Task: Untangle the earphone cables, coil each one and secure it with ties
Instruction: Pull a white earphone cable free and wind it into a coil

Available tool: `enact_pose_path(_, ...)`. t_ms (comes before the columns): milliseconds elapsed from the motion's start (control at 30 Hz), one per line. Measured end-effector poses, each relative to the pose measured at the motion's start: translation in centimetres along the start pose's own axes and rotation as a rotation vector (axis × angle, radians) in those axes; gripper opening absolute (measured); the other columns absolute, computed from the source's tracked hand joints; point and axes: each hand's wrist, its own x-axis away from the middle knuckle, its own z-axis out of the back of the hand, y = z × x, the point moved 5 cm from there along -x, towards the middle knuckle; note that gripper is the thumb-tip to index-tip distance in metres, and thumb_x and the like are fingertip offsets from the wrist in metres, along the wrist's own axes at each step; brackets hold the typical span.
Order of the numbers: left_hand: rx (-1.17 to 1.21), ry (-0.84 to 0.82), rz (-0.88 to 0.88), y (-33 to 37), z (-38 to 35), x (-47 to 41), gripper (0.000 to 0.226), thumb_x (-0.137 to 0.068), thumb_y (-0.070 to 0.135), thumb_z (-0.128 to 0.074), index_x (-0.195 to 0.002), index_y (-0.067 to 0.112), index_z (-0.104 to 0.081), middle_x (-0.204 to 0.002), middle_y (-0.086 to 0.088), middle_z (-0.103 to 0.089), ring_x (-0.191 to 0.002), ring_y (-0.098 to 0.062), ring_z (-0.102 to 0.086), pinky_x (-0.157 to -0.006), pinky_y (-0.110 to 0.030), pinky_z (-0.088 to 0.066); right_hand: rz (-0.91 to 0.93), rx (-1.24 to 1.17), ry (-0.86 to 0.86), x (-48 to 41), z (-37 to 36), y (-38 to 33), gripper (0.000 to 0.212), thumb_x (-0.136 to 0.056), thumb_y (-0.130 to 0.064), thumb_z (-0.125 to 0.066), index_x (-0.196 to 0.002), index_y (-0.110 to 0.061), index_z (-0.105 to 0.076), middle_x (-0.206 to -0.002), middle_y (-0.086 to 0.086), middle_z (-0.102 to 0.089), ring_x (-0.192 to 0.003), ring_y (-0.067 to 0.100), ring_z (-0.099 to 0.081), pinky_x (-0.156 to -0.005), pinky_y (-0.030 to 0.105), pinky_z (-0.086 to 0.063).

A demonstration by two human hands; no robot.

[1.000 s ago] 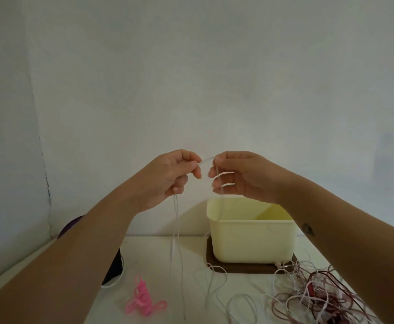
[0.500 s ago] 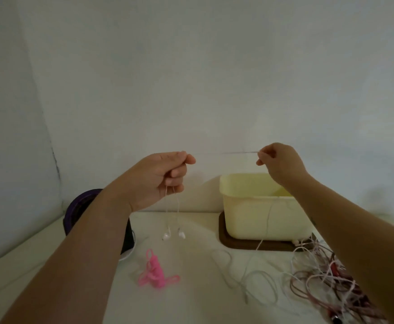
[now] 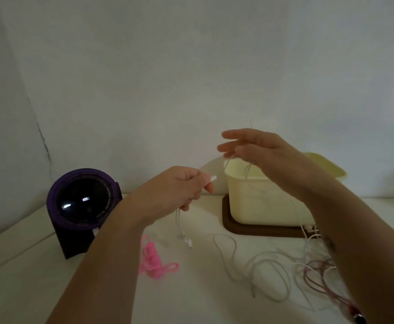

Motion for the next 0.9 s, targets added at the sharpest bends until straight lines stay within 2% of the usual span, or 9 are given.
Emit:
enact_pose_path(100, -0.045, 0.011, -0.008, -0.2, -0.7, -0.4, 0.030, -0.097, 0.030, -0.044, -0.077, 0.021, -0.064, -0.044, 0.018, -0.042, -0.043, 0.001, -0.039, -0.059, -0.023, -0.035, -0.021, 0.078, -0.053, 0.6, -1.7, -0.1, 0.028, -0.092, -0.042, -0.048, -0.110, -0.025, -0.061, -0.099, -0.008, -0.069, -0.079, 0.008, -0.068, -0.085, 0.032, -0.052)
enact_pose_path(167, -0.088, 0.021, -0.017, -0.2, -1.0, -0.7, 0.029, -0.098, 0.030, -0.042, -0.078, 0.024, -0.063, -0.044, 0.022, -0.047, -0.044, 0.004, -0.044, -0.060, -0.022, -0.036, -0.040, 0.202, -0.106, 0.7, -2.4, 0.4, 0.035, -0.089, -0.052, -0.045, -0.095, -0.024, -0.065, -0.084, -0.011, -0.068, -0.059, 0.000, -0.061, -0.065, 0.024, -0.048)
enact_pose_path(233, -0.137, 0.018, -0.043, 0.0, -1.2, -1.0, 0.028, -0.098, 0.031, -0.040, -0.080, 0.025, -0.061, -0.046, 0.027, -0.051, -0.046, 0.008, -0.047, -0.060, -0.021, -0.036, -0.050, 0.280, -0.174, 0.7, -2.8, 1.0, 0.041, -0.085, -0.056, -0.046, -0.079, -0.021, -0.067, -0.065, -0.010, -0.064, -0.047, 0.000, -0.049, -0.054, 0.015, -0.037)
enact_pose_path(333, -0.119, -0.003, -0.057, -0.2, -1.3, -1.3, 0.029, -0.098, 0.032, -0.040, -0.080, 0.027, -0.063, -0.047, 0.024, -0.050, -0.048, 0.006, -0.046, -0.061, -0.020, -0.037, -0.036, 0.288, -0.164, 0.2, -2.6, 1.9, 0.041, -0.087, -0.048, -0.053, -0.061, -0.019, -0.065, -0.047, -0.007, -0.042, -0.041, 0.005, -0.028, -0.041, 0.014, -0.025)
enact_pose_path(400, -0.034, -0.028, -0.052, -0.5, -1.3, -1.4, 0.031, -0.096, 0.036, -0.042, -0.078, 0.025, -0.065, -0.048, 0.017, -0.043, -0.046, 0.001, -0.041, -0.059, -0.019, -0.038, -0.025, 0.256, -0.113, -0.3, -1.8, 2.2, 0.040, -0.087, -0.045, -0.055, -0.054, -0.022, -0.060, -0.049, -0.002, -0.035, -0.042, 0.008, -0.024, -0.039, 0.016, -0.022)
enact_pose_path(467, 0.088, -0.071, -0.055, -0.8, -1.3, -1.5, 0.031, -0.094, 0.035, -0.043, -0.076, 0.018, -0.062, -0.051, 0.013, -0.037, -0.046, -0.003, -0.033, -0.055, -0.018, -0.037, -0.024, 0.236, -0.028, -0.6, -0.7, 2.7, 0.039, -0.087, -0.046, -0.055, -0.057, -0.022, -0.062, -0.051, -0.001, -0.035, -0.043, 0.010, -0.026, -0.040, 0.018, -0.023)
enact_pose_path(567, 0.270, -0.107, -0.048, -1.1, -1.4, -1.9, 0.028, -0.084, 0.036, -0.045, -0.074, 0.013, -0.057, -0.051, 0.009, -0.035, -0.044, -0.005, -0.029, -0.052, -0.017, -0.037, -0.059, 0.192, 0.178, -0.9, 1.4, 4.3, 0.042, -0.090, -0.046, -0.052, -0.061, -0.018, -0.061, -0.047, -0.008, -0.038, -0.044, 0.010, -0.029, -0.045, 0.021, -0.028)
enact_pose_path(733, 0.615, -0.187, -0.088, -0.6, -2.1, -2.3, 0.033, -0.090, 0.030, -0.046, -0.065, 0.021, -0.064, -0.053, 0.007, -0.046, -0.045, -0.007, -0.045, -0.062, -0.023, -0.052, -0.131, 0.056, 0.261, -1.2, 2.2, 6.4, 0.041, -0.092, -0.045, -0.051, -0.063, -0.016, -0.059, -0.042, -0.014, -0.035, -0.046, 0.010, -0.027, -0.050, 0.026, -0.026)
enact_pose_path(900, 1.102, -0.205, -0.243, 1.2, -0.1, -2.0, 0.034, -0.089, 0.028, -0.041, -0.069, 0.018, -0.065, -0.064, 0.006, -0.061, -0.062, -0.007, -0.064, -0.074, -0.028, -0.057, -0.093, 0.055, 0.230, -1.0, 1.8, 5.0, 0.042, -0.092, -0.044, -0.051, -0.059, -0.019, -0.058, -0.040, -0.014, -0.037, -0.043, 0.006, -0.028, -0.049, 0.023, -0.027)
